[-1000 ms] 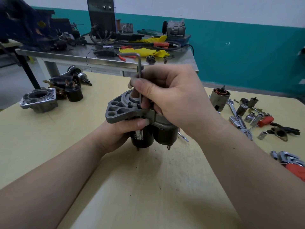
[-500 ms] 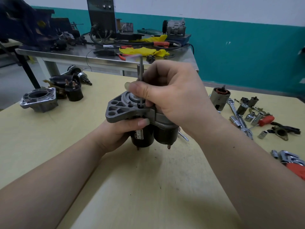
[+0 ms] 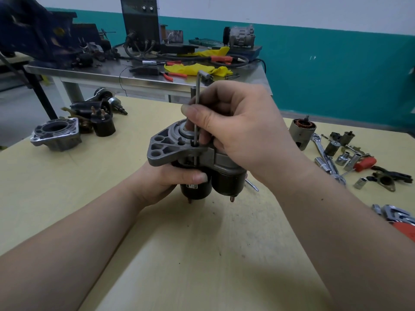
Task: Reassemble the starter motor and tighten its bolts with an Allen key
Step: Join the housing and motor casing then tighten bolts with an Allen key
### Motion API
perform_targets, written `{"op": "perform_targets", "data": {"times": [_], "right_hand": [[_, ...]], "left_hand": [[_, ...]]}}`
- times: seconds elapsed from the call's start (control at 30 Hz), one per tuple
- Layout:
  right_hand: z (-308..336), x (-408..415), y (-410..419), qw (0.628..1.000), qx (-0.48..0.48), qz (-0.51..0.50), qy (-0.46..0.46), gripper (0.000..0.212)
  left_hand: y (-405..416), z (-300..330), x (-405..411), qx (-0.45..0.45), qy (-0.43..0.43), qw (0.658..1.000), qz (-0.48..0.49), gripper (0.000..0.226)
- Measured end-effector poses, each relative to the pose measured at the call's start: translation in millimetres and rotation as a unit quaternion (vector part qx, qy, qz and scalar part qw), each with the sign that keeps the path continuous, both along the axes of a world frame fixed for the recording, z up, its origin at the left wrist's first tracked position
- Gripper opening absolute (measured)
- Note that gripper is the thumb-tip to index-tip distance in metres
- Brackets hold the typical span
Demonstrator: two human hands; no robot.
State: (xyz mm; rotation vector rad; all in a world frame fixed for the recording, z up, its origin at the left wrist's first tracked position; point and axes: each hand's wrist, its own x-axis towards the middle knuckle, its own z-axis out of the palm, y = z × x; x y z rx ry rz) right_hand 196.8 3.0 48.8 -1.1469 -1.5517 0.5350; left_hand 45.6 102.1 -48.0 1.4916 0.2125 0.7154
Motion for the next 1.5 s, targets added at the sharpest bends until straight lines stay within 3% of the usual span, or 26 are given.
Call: {"op": "perform_targets", "data": {"times": [0.1, 0.33, 0.43, 0.47, 0.53, 0.67, 0.87, 1.03, 1.17, 1.33, 1.5], "right_hand": [[-1.3, 0.2, 0.0, 1.0, 0.006, 0.003, 0.006, 0.009], [-1.5, -0.7, 0.7, 0.998, 0.041, -0.004, -0.04, 0.013], [-0.2, -0.3, -1.0, 0.993, 0.085, 0.005, -0.079, 0.06], [0.4, -0.2, -1.7, 0.988, 0.109, 0.006, -0.109, 0.066], [3.4, -2.5, -3.8, 0.977, 0.136, 0.003, -0.163, 0.056], [8.8, -1.8, -5.5, 0.976, 0.134, 0.02, -0.173, 0.035], [12.3, 0.0, -7.1, 0.99, 0.066, 0.114, -0.051, 0.03], [20.8, -2.7, 2.8, 0.991, 0.058, 0.12, 0.005, 0.018], [19.7, -7.4, 6.0, 0.99, 0.118, 0.079, -0.005, 0.016], [9.6, -22.3, 8.1, 0.977, 0.204, -0.06, -0.03, 0.019], [4.2, -33.0, 9.7, 0.965, 0.22, -0.136, -0.038, 0.028]], "left_hand": [[4.0, -4.7, 0.3, 0.041, 0.015, 0.999, 0.019, 0.067], [2.1, -6.1, 0.2, 0.03, 0.002, 0.999, 0.022, 0.062], [4.0, -7.3, 0.1, 0.027, 0.01, 0.999, 0.015, 0.064], [4.9, -7.5, 0.1, 0.026, 0.012, 0.999, 0.013, 0.064], [6.4, -8.0, 0.1, 0.021, 0.013, 1.0, 0.014, 0.065], [2.8, -5.6, 0.5, 0.015, 0.005, 1.0, 0.015, 0.07], [4.2, -5.8, 1.1, 0.013, -0.001, 1.0, 0.013, 0.072], [2.5, -4.9, 1.4, 0.02, -0.014, 1.0, 0.004, 0.07], [0.5, -5.9, 3.3, 0.029, -0.031, 0.999, 0.004, 0.065], [-2.7, -8.5, 4.4, 0.01, -0.043, 0.999, 0.023, 0.057], [-3.5, -10.4, 4.2, 0.004, -0.047, 0.998, 0.037, 0.056]]}}
